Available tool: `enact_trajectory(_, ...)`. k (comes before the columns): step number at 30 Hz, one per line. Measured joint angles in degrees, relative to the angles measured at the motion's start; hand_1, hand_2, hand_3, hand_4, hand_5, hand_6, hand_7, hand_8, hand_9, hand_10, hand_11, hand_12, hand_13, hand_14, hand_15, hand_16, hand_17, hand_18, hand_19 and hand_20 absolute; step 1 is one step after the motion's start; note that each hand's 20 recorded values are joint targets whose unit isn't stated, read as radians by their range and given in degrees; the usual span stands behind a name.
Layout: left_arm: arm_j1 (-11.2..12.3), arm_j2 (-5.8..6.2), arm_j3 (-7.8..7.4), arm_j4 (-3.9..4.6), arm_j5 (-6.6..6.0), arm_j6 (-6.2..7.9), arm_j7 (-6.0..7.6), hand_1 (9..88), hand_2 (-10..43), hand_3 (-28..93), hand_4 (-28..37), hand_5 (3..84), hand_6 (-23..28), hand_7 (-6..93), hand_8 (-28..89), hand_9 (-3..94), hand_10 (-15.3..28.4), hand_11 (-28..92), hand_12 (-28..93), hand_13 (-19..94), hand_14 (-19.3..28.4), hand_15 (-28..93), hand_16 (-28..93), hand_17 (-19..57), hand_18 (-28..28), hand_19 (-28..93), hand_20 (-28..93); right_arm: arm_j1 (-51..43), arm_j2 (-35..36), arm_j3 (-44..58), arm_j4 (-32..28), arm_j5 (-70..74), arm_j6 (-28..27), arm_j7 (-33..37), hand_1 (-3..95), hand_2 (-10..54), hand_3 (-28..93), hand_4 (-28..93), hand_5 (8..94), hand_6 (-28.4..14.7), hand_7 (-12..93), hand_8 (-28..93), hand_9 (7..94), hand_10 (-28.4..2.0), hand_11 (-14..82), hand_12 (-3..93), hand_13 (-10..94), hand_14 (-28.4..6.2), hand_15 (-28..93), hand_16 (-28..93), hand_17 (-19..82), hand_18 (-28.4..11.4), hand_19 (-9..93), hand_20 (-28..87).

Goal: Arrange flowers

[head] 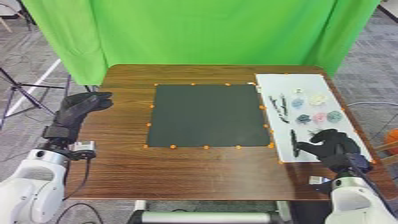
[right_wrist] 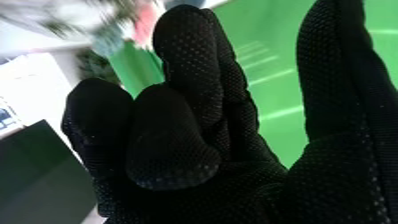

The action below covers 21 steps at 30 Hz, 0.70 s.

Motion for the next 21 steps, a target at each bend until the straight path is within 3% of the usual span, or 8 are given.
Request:
enact_trajectory(5,0.64,-0.1,-0.72,-0.45,0.0,-0.01,-0.27,30.9,-0.8,60,-18.7,51.2,6.1,17.4,-8,51.5,15.4,26,12,41,19.1,25,-4,6.9,11.1,13,13,2.1,1.22,-0.13,0.16,1.19,-2.45,0.05,36.3,-9.5,53,-19,66.0,-5.4,17,-5,81.1,-12.6,42.0,32.2,88,-3.1,69,40,64,-14.3,93,64)
enact_trajectory(12,1.5,-0.11,-1.46,-0.94,0.02,-0.02,-0.46,31.0,-0.9,60,-18.5,51.1,6.1,17.5,-8,51.4,15.3,26,12,41,19.1,25,-4,6.9,11.0,13,13,4.44,5.03,-1.99,2.2,1.49,-11.92,0.51,38.3,-9.5,54,-19,67.2,-5.6,17,-4,81.9,-12.6,42.5,32.2,89,-2.6,69,39,65,-14.0,93,63)
enact_trajectory(21,1.82,-0.11,-1.93,-1.23,0.07,-0.2,-0.78,31.2,-1.0,60,-18.2,51.1,6.1,17.5,-8,51.3,15.3,26,12,41,19.0,25,-4,6.9,11.0,13,13,5.77,5.93,-3.29,4.93,1.18,-13.08,1.26,38.8,-9.5,54,-19,67.4,-5.3,18,-4,81.9,-12.5,42.8,32.1,89,-2.5,68,39,65,-13.2,93,61)
